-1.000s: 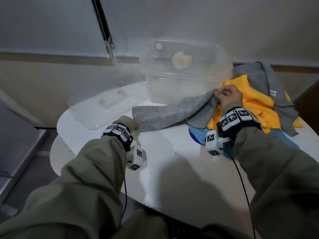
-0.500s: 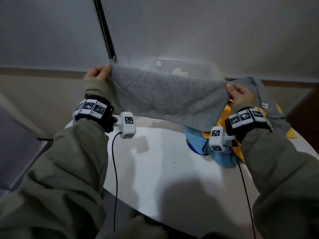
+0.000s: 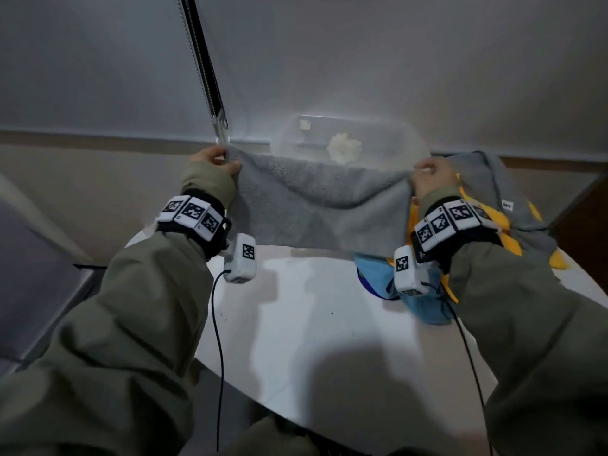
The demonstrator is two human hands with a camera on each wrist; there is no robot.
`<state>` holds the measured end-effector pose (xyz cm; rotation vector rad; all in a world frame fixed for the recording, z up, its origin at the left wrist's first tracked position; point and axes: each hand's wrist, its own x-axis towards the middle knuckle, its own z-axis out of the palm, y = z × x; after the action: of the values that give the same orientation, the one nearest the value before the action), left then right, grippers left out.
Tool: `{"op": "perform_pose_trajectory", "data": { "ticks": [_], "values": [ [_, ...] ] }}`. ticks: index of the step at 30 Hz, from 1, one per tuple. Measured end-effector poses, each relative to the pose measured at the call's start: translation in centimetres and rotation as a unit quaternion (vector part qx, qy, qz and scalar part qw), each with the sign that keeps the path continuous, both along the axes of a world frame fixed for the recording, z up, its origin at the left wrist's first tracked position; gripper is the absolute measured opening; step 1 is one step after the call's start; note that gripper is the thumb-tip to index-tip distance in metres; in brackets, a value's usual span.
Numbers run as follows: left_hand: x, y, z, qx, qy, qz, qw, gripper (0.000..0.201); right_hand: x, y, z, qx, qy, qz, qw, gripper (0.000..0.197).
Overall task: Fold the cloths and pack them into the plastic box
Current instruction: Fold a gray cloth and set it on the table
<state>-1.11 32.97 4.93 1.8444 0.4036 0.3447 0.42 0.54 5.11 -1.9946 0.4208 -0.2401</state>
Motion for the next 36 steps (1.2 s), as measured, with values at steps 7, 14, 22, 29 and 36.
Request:
{"op": "perform_pose_trajectory", "data": {
  "ticks": [7,14,22,29,36],
  "values": [
    [-1.7,-6.6,1.3,-0.04,-0.021,-0.186,0.981,0.031,-2.1,8.3,2.7,0.169,0.035,0.235,0.957,0.022],
    [-2.3,-7.3,1.7,0.0,-0.048,-0.247,0.968,0.048,-2.9,10.6,2.9,0.269,0.041,0.271,0.923,0.023],
    [-2.2,-4.4,2.2,-0.054,-0.079,-0.256,0.962,0.025,-1.5,7.9,0.7,-0.165,0.101,0.313,0.93,0.015],
    [-1.6,-0.3,-0.1,-0.063,-0.033,-0.162,0.984,0.029,-0.8,5.3,-0.1,-0.22,0.033,0.244,0.944,0.035],
    [-0.1,0.1,-2.8,0.016,0.038,-0.118,0.992,0.025,-0.1,6.6,-1.0,-0.129,0.04,0.224,0.965,0.027]
  ]
}}
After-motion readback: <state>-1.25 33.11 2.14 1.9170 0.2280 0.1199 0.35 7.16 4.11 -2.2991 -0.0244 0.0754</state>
